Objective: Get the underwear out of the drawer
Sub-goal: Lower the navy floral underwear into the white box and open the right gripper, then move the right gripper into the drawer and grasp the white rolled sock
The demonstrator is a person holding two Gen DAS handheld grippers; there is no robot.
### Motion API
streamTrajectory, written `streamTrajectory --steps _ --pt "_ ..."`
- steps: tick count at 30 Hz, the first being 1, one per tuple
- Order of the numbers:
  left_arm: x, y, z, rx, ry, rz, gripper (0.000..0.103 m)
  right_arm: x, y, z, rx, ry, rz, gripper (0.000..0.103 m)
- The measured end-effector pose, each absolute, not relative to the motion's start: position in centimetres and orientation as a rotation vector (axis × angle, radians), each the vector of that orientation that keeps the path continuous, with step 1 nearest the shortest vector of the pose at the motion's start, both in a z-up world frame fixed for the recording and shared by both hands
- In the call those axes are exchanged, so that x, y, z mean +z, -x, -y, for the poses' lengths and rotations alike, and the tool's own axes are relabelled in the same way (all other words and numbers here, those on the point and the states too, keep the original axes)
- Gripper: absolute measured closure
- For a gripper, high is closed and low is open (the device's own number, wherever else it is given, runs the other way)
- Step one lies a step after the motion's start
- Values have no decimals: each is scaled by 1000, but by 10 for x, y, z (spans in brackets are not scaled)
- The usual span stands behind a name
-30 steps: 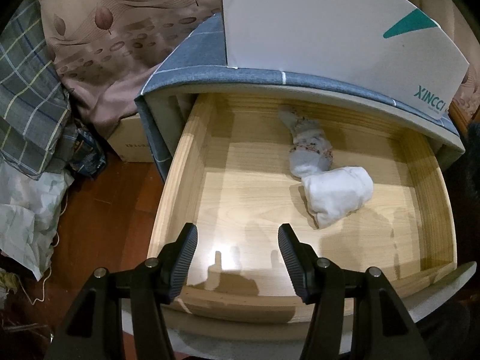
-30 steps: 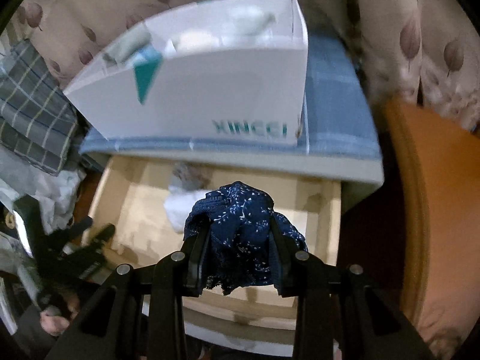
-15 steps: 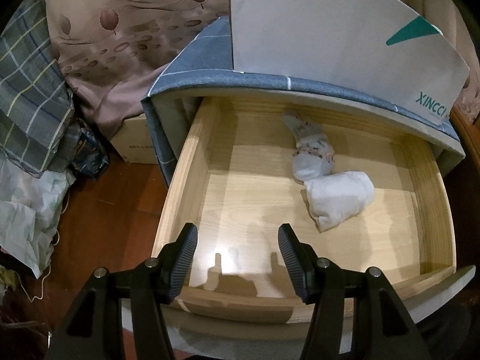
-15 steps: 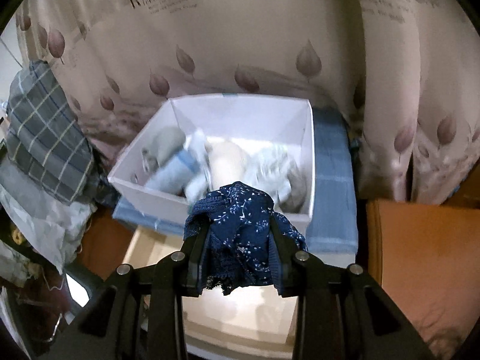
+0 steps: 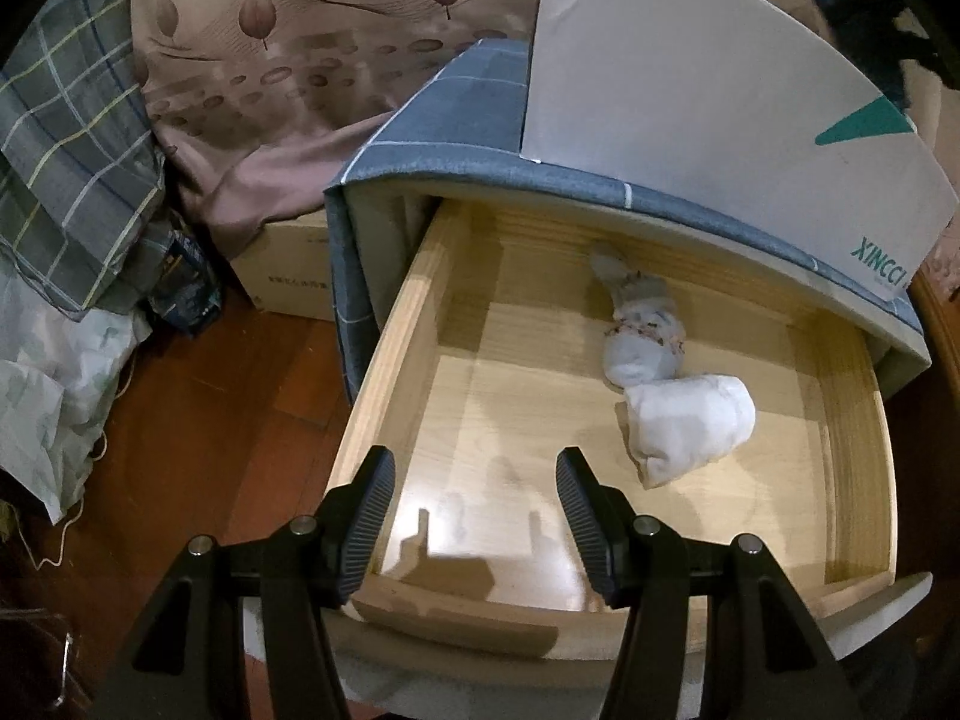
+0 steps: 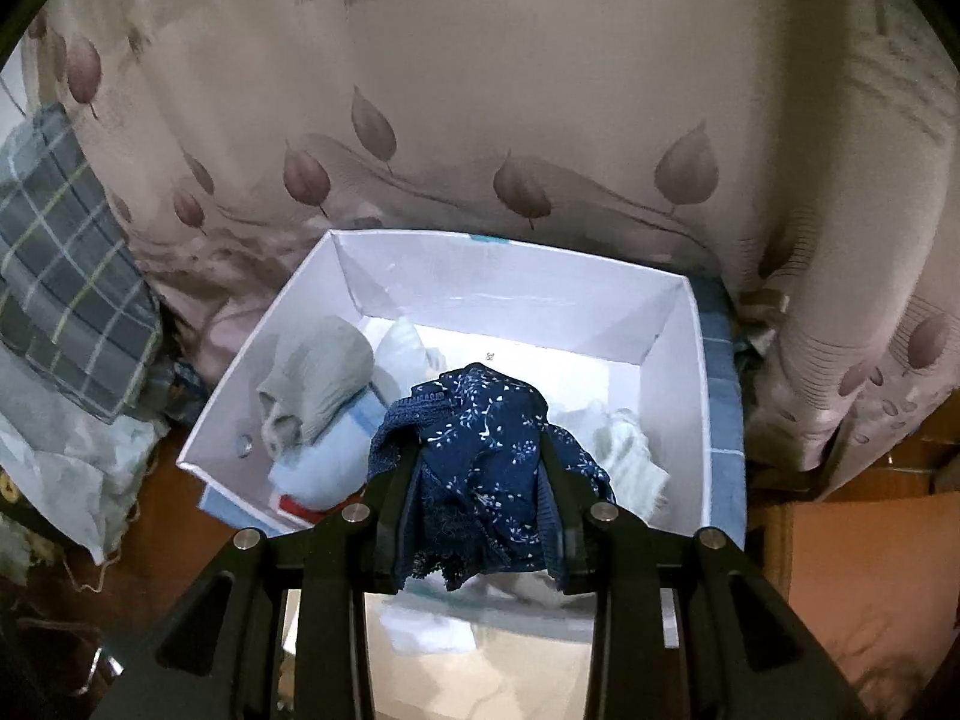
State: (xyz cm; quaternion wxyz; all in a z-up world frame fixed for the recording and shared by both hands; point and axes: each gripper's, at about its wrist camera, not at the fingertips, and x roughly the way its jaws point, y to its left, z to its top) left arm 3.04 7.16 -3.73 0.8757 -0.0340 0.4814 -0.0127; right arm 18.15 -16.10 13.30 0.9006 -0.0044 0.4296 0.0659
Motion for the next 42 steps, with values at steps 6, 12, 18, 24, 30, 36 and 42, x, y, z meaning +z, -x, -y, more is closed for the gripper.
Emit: streamTrajectory --steps 6,12,18,24,30,36,42 --pt "-39 -33 -73 -31 86 -1009 46 100 -207 151 131 22 -945 72" --pt "-41 -34 -72 -36 86 -1013 46 77 -214 151 146 3 -991 71" --pt "-41 -35 -73 -34 88 -1011 46 75 -211 144 154 28 -989 67" --pt "-42 -35 -75 -23 102 -1012 46 86 -202 145 177 -3 -952 55" --pt "-42 -35 -77 -20 106 -1017 46 110 -178 146 211 3 -891 45" --pt "-41 -34 -86 -3 141 -1022 46 117 -129 156 276 -7 -878 45" --pt "-38 -30 -91 37 128 -1029 46 85 -83 156 330 28 -943 45"
